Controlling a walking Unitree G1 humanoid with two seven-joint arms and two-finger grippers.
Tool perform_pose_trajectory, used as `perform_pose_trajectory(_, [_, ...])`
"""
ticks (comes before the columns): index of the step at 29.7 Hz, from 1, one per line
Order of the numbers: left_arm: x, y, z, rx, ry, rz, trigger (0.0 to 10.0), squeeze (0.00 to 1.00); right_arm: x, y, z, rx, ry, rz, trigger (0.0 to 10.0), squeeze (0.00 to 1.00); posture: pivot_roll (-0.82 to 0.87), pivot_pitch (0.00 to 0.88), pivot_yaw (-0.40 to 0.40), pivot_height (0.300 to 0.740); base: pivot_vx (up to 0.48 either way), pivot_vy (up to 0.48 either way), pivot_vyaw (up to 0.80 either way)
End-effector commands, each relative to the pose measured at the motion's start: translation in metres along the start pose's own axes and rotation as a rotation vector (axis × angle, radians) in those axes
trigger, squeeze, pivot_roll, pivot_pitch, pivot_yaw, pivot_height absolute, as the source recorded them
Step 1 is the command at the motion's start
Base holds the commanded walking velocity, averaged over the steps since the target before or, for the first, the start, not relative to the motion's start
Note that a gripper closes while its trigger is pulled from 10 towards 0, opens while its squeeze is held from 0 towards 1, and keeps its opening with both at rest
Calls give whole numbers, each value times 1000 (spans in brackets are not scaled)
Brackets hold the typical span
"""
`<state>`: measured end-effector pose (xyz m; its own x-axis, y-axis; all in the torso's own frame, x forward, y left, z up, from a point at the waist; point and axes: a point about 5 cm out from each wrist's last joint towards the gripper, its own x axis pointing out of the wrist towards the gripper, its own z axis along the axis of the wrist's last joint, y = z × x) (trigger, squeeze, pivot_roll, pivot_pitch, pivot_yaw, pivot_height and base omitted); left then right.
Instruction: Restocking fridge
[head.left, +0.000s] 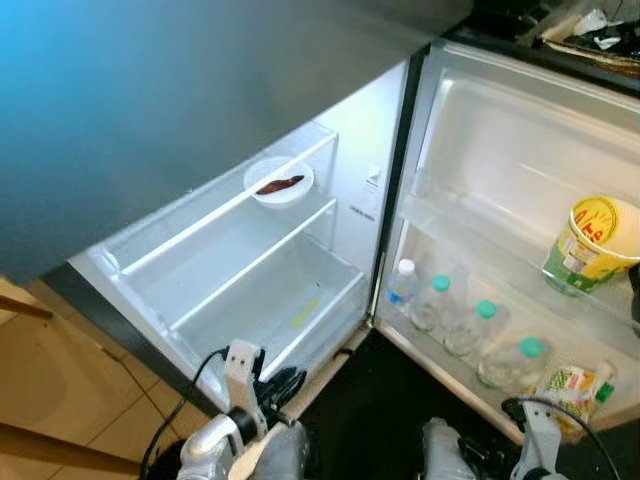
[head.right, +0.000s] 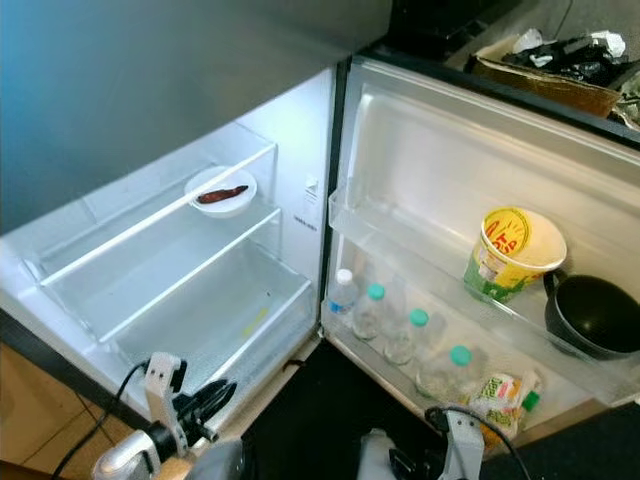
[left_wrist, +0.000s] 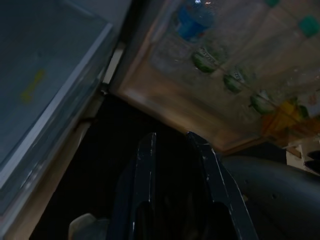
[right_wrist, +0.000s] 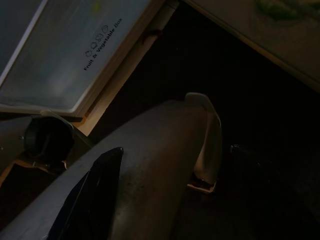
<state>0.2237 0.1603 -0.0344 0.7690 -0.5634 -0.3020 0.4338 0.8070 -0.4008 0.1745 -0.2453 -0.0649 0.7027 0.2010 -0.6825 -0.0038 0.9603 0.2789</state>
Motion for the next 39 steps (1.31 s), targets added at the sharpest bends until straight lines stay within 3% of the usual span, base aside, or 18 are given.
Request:
perform_pose_trajectory(1, [-11,7,-16,-16,102,71,10000,0,-2,-1,-10,31,25,-29,10000,0,-48,89,-11,696,0,0,0])
perform_pose_trajectory(6, [-17,11,-30,-50,194,185,10000,0,-5,-6,-16,49,44,-108,10000,0,-47,85,-13,710,0,0,0])
perform_pose_trajectory(14, [-28,18,-42,-103,261,292,10000,0,-10,-11,-29,80,90,-187,10000,0,-50,66,-11,710,0,0,0])
perform_pose_trajectory(24, [-45,17,-64,-119,367,355,10000,0,-19,-15,-47,103,144,-251,10000,0,-48,32,-2,710,0,0,0])
perform_pose_trajectory(30, [-60,13,-82,-143,449,392,10000,0,-22,-16,-55,101,179,-280,10000,0,-49,6,8,734,0,0,0])
perform_pose_trajectory(39, [-59,15,-81,-132,464,411,10000,0,-14,-7,-51,59,199,-244,10000,0,-44,0,21,740,0,0,0])
